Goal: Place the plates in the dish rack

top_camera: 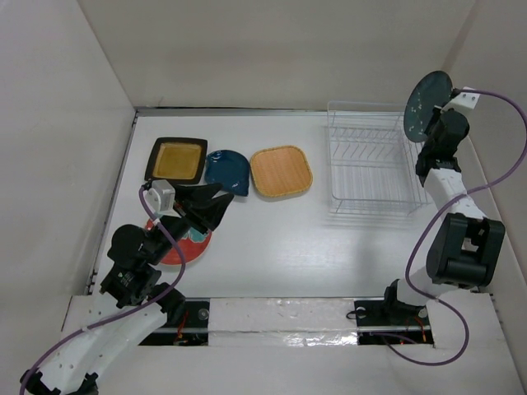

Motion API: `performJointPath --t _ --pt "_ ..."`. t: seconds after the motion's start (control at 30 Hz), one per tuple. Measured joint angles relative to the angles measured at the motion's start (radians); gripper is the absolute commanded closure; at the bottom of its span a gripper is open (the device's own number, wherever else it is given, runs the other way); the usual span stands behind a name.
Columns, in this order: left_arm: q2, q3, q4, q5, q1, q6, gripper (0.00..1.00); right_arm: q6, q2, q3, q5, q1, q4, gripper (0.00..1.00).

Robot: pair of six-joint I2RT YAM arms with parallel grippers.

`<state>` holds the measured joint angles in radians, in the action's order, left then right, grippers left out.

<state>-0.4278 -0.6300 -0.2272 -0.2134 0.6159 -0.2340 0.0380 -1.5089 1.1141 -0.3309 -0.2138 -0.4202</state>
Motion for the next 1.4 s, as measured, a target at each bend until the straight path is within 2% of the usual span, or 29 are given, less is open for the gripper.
performJointPath --t 0.3,0.6,1.4 --pt "0.005 0.0 0.0 0.001 0.0 0.0 0.59 0.101 -0.082 0.034 0.035 -0.003 0.011 1.0" --pt "0.005 0.0 0.0 0.003 0.0 0.0 0.58 0.113 -0.123 0.032 0.063 0.0 0.006 1.0" --pt "-0.001 0.0 0.004 0.008 0.0 0.001 0.58 0.192 -0.123 0.044 -0.047 0.019 -0.038 1.0"
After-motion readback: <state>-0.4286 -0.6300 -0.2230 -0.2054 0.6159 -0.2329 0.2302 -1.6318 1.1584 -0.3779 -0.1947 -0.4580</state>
